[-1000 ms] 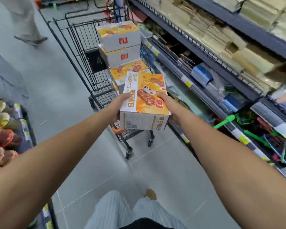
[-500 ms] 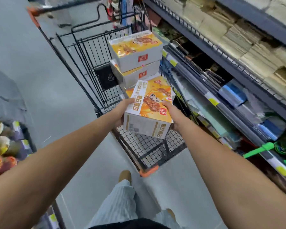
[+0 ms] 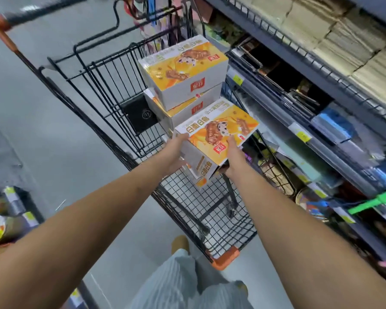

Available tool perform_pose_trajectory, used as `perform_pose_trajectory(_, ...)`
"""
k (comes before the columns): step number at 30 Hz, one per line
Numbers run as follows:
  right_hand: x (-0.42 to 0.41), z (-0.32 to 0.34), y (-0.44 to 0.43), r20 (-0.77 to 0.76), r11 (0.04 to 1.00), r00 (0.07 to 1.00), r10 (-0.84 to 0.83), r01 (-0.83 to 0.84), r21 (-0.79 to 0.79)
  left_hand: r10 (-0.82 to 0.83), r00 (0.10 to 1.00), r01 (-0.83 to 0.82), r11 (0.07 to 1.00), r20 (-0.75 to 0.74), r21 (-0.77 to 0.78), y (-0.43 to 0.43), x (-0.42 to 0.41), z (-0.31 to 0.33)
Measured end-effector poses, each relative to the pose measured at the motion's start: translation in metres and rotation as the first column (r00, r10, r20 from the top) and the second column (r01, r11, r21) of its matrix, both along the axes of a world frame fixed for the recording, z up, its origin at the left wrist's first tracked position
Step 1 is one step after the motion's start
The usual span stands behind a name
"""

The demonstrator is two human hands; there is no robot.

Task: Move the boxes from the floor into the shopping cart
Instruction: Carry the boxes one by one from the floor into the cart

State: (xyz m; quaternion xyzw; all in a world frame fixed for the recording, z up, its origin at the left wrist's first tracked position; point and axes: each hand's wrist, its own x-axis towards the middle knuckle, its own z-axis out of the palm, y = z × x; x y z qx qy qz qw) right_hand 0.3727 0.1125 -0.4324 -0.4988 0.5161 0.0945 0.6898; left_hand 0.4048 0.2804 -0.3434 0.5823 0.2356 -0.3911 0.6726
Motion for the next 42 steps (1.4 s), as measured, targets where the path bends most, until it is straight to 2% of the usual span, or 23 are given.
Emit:
perform_pose_trajectory(1,0.007,-0.011,-0.002,0.009,1.0,1.0,0.009,-0.009,0.016,0.008,1.0,-0.008,1.0,0.002,-0.022,-0.002,0.003,-0.002)
perform_pose_trajectory(6,0.015,0.037,0.011,0.062,0.996,0.996,0.065,-0.069,0.06,0.001,0.999,-0.004,0.996,-0.033,-0.094,-0.01,0.02,-0.01)
perform_pose_trajectory(8,0.017,0.037,0.003,0.108,0.988,0.989,0.1,-0.112,0.105,-0.005,0.998,-0.004,0.99,-0.061,-0.138,-0.014,0.022,-0.01)
perform_pose_trajectory(13,0.008,0.043,-0.001,0.19,0.976,0.971,0.143,-0.171,0.138,0.074,0.993,-0.087,0.986,-0.092,-0.141,-0.018,0.017,-0.006)
perform_pose_trajectory(17,0.002,0.052,0.0,0.229,0.986,0.971,0.073,-0.105,0.133,0.124,0.992,-0.124,0.992,0.027,0.002,-0.021,0.01,0.001)
perform_pose_trajectory(21,-0.02,0.064,-0.01,0.273,0.991,0.962,0.0,-0.037,0.129,0.046,0.977,-0.08,0.984,0.208,0.157,-0.028,-0.004,0.005)
perform_pose_trajectory(26,-0.073,0.072,-0.036,0.277,0.998,0.96,-0.033,0.016,0.065,-0.138,0.967,0.112,0.986,0.216,0.125,-0.051,-0.034,0.012)
perform_pose_trajectory(32,-0.182,0.093,-0.088,0.262,0.992,0.958,-0.12,0.122,0.007,-0.372,0.901,0.344,0.926,0.224,0.152,-0.117,-0.112,0.032)
perform_pose_trajectory(35,-0.261,0.106,-0.122,0.248,0.979,0.952,-0.177,0.196,-0.056,-0.526,0.815,0.508,0.85,0.242,0.14,-0.167,-0.175,0.04)
perform_pose_trajectory(42,-0.46,0.129,-0.178,0.277,0.911,0.889,-0.364,0.401,-0.092,-0.722,0.622,0.707,0.684,0.305,0.178,-0.265,-0.349,0.063)
